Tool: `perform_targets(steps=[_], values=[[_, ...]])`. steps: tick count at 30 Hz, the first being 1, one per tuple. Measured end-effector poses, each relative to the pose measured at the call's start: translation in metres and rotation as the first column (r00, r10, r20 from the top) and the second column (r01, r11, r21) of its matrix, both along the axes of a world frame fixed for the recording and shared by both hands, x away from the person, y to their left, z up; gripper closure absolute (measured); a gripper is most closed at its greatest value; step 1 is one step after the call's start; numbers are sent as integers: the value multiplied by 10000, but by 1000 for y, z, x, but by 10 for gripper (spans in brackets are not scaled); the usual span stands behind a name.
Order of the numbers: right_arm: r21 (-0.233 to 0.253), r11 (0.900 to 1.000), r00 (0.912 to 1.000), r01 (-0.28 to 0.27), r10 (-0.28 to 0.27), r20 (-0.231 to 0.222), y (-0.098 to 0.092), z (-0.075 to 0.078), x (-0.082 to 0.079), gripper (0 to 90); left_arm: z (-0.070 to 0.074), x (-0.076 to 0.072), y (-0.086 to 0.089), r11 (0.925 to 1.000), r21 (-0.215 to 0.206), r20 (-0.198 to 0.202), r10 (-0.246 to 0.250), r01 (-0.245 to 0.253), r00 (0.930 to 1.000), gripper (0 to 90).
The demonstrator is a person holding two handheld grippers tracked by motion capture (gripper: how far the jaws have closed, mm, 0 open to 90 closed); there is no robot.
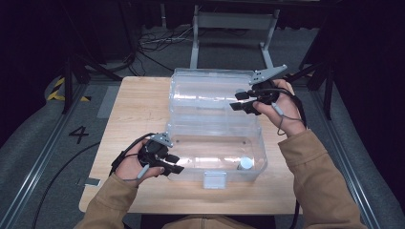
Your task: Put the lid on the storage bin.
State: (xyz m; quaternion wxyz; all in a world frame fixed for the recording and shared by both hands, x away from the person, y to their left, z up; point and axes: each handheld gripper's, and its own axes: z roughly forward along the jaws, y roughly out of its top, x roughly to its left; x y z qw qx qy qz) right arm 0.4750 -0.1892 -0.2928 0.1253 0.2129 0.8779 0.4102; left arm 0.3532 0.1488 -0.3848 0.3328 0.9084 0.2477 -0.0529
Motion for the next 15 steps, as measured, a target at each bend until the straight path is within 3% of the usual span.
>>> perform_targets(steps=[7, 12, 15], values=[[-288, 9995, 9991, -112, 100, -410, 9, -8, 9, 551, -3, -1, -4, 9984, -26, -252, -566, 565, 9981, 740], [-429, 9987, 9981, -267, 243, -567, 13, -10, 11, 587, -3, -1, -4, 9982, -3, -248, -595, 595, 9979, 743], [-607, 9977, 9988, -301, 278, -398, 13, -10, 11, 663, -3, -1, -3, 9983, 2, -272, -575, 576, 9980, 743]])
